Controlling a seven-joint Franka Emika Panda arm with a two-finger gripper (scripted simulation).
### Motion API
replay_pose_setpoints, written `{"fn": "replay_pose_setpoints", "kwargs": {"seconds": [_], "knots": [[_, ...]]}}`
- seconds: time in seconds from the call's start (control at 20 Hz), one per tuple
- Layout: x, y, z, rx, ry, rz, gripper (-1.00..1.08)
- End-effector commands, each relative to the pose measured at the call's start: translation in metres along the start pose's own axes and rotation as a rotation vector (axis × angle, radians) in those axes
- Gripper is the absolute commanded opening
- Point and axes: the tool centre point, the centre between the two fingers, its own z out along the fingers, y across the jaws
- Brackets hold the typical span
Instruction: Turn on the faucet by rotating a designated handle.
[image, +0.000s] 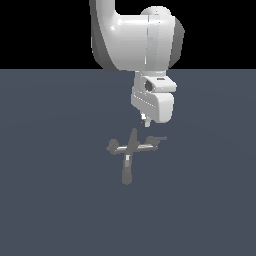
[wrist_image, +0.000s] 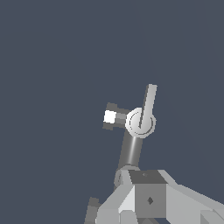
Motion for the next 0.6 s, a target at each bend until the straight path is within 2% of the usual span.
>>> {"fn": "replay_pose_setpoints", "kwargs": {"seconds": [0.0,0.55], "knots": [[0.015,-0.006,0.015,0.002,0.007,0.058,-1.00],[0.058,-0.018,0.055,0.006,0.022,0.219,-1.00]]}}
